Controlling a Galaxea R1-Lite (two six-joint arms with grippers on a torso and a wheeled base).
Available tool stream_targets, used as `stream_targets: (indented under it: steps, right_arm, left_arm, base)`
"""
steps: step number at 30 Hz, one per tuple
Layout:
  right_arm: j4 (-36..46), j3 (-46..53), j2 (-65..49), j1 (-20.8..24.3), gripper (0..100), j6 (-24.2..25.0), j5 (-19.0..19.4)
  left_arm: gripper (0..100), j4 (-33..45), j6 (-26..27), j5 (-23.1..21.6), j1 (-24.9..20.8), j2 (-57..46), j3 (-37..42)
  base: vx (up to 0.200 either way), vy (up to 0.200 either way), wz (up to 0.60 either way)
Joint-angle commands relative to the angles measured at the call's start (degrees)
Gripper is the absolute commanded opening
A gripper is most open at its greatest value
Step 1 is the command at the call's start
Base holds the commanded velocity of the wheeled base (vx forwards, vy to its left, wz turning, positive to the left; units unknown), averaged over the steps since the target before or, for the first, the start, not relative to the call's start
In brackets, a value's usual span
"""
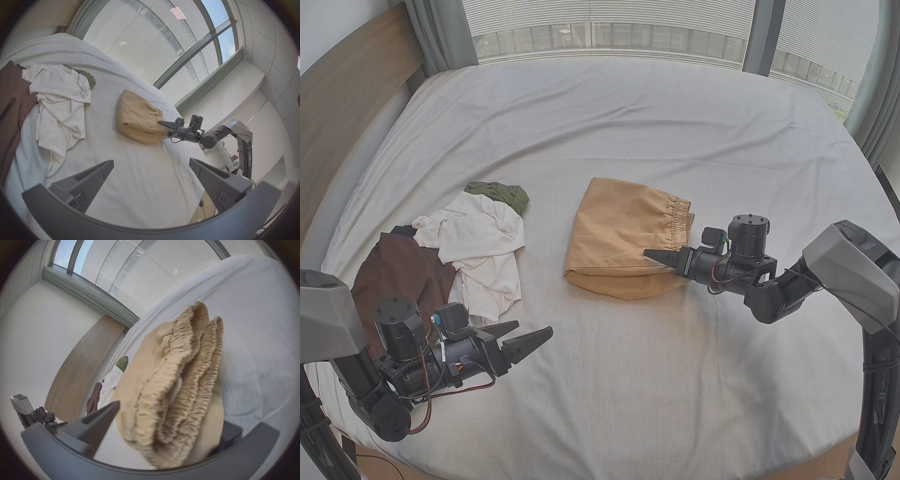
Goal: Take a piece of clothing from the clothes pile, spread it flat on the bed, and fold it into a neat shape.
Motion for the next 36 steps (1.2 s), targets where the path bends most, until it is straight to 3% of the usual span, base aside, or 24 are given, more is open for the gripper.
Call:
stream_targets:
  steps: [1,4,6,14,18,28,30,36]
  right_arm:
    - [-0.77,8.13,-5.60,0.79,100,-0.30,-0.02]
    - [-1.48,12.96,-8.67,1.23,100,-0.82,-0.02]
    - [-1.83,20.78,-12.72,3.87,100,-2.67,-0.10]
    - [-6.75,35.55,-20.10,8.88,100,-3.81,-1.77]
    - [-10.35,40.38,-23.79,11.87,100,-3.72,-2.04]
    - [-9.92,48.91,-38.82,14.94,100,-4.43,-2.48]
    - [-9.74,50.84,-42.42,15.21,100,-4.87,-2.57]
    - [-4.82,57.08,-58.86,13.27,100,-5.92,-3.88]
  left_arm:
    - [100,-0.01,-0.03,0.02,-0.19,-0.55,0.00]
    - [100,-0.01,-0.03,0.02,-0.45,-0.99,0.00]
    - [100,-0.01,-0.03,0.02,-1.07,-2.57,0.44]
    - [100,-0.01,-0.03,-1.92,-2.74,-6.35,3.34]
    - [100,-0.01,-0.03,-3.06,-3.79,-10.22,5.89]
    - [100,0.07,-0.21,-2.44,-6.34,-23.93,12.57]
    - [100,0.25,0.05,-2.18,-6.34,-27.00,14.24]
    - [100,8.60,0.05,4.06,-6.08,-41.68,14.24]
  base:
    - [0.000,0.000,0.00]
    - [0.000,0.000,0.00]
    - [0.000,0.000,0.00]
    - [0.000,0.000,0.00]
    - [0.000,0.000,0.00]
    - [0.000,0.000,0.00]
    - [0.000,0.000,0.00]
    - [0.000,0.000,0.00]
